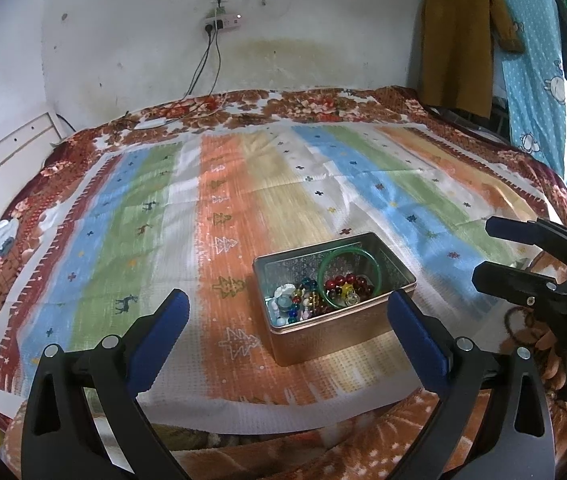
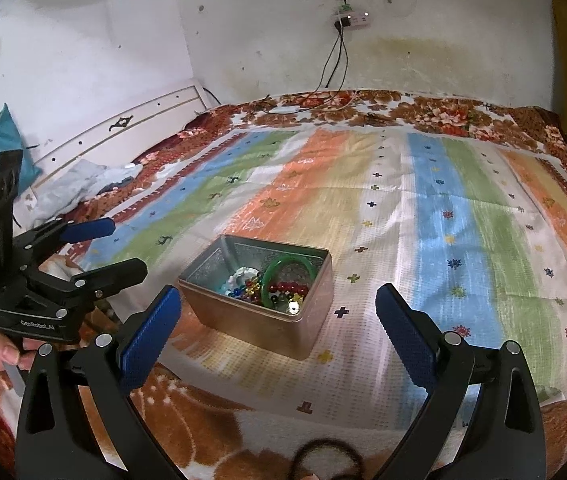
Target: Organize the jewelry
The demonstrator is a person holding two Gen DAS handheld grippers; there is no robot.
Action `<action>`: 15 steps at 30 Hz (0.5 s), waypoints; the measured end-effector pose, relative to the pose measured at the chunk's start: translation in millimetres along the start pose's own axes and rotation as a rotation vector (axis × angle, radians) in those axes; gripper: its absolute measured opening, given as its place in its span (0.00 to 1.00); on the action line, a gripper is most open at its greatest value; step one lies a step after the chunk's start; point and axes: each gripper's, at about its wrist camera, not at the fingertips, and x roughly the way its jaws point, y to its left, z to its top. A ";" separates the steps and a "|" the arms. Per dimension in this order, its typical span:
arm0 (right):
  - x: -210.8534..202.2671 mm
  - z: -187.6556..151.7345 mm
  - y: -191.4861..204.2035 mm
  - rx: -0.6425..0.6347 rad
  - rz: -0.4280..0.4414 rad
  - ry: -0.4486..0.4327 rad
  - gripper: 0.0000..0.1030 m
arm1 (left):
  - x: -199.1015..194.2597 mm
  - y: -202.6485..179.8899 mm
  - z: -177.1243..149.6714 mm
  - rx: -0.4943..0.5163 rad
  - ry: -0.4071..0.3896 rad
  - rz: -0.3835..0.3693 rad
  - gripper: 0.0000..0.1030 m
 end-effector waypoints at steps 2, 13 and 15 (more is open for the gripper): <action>0.0 -0.1 0.5 0.001 0.001 0.000 0.96 | 0.1 -0.2 0.0 0.001 0.000 0.000 0.94; 0.3 0.0 1.8 -0.001 -0.002 0.001 0.96 | 0.1 -0.7 0.1 0.000 -0.001 -0.008 0.94; 0.4 0.0 1.9 -0.001 -0.003 0.001 0.96 | 0.3 -1.4 0.5 0.002 0.000 -0.007 0.94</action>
